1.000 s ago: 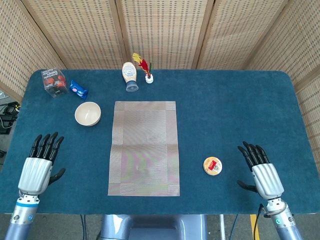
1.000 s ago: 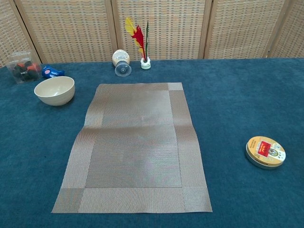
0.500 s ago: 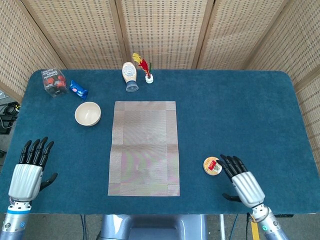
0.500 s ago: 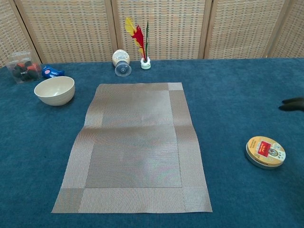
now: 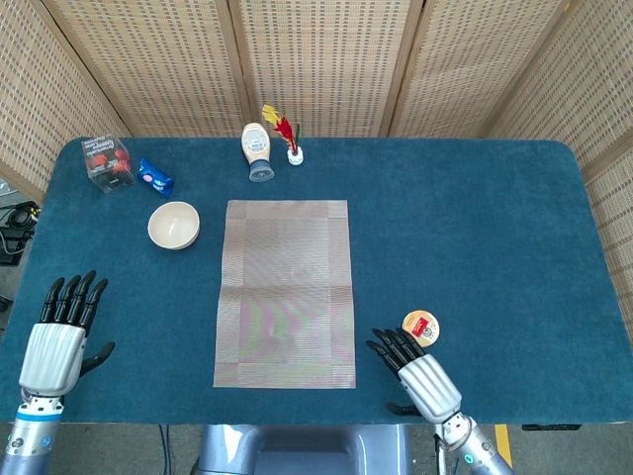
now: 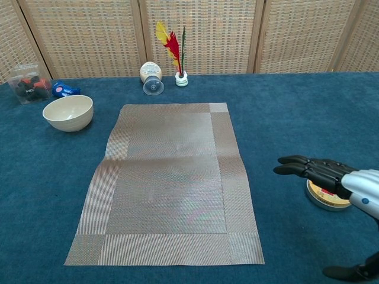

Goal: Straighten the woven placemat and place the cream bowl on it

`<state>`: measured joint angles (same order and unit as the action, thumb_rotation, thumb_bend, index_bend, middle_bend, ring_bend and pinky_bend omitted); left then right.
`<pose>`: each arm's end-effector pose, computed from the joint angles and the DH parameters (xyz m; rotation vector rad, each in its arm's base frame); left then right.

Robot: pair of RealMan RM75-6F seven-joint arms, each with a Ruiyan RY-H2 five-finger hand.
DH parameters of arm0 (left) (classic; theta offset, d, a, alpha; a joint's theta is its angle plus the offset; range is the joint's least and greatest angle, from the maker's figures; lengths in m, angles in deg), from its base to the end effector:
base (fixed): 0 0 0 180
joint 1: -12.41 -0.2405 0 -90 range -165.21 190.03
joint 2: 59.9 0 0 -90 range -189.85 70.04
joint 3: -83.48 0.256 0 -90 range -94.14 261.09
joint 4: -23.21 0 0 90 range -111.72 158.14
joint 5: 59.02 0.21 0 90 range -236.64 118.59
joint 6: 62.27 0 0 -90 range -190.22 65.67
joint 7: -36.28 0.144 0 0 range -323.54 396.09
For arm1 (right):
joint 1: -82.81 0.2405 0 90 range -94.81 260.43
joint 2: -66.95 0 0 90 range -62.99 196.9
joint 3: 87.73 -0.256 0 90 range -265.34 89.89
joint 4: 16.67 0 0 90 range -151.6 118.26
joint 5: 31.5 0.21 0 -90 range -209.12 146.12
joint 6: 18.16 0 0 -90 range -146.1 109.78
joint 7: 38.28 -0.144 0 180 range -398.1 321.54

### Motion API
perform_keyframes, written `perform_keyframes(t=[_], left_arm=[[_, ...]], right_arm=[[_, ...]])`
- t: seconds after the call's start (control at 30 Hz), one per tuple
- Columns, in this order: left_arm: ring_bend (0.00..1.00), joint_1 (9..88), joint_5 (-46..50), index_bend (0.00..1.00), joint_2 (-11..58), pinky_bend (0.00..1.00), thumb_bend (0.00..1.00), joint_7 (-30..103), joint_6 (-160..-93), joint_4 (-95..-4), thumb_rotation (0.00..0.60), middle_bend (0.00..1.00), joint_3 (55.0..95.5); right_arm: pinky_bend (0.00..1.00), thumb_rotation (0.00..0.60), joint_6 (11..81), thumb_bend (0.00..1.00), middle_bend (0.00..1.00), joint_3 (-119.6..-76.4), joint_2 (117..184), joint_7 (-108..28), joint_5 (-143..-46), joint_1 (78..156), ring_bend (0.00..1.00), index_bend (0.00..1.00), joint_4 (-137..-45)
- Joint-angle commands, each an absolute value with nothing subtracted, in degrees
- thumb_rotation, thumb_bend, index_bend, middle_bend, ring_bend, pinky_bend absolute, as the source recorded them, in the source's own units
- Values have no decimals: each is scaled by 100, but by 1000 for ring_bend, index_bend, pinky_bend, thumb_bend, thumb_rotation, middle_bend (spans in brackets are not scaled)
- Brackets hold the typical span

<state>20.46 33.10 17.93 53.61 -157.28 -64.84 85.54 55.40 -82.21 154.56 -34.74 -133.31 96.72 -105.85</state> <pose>-0.2724 0.1760 0.0968 -1.4727 -0.6516 -0.9562 -0.2084 -0.1654 -0.0126 1.8967 -1.0811 1.1894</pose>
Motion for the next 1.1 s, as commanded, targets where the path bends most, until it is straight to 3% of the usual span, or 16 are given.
perform_keyframes(t=[0.03, 1.1], left_arm=[[0, 2040, 3290, 12, 1818, 0, 149, 5366, -15658, -6452, 600, 0, 8525], [0, 1902, 3206, 13, 1674, 0, 149, 5047, -15514, -6451, 600, 0, 8204]], right_arm=[[0, 600, 5550, 139, 0, -8244, 15635, -3563, -13345, 9718, 0, 115, -10405], [0, 600, 5197, 159, 0, -8431, 17025, -4007, -12741, 9987, 0, 120, -9299]])
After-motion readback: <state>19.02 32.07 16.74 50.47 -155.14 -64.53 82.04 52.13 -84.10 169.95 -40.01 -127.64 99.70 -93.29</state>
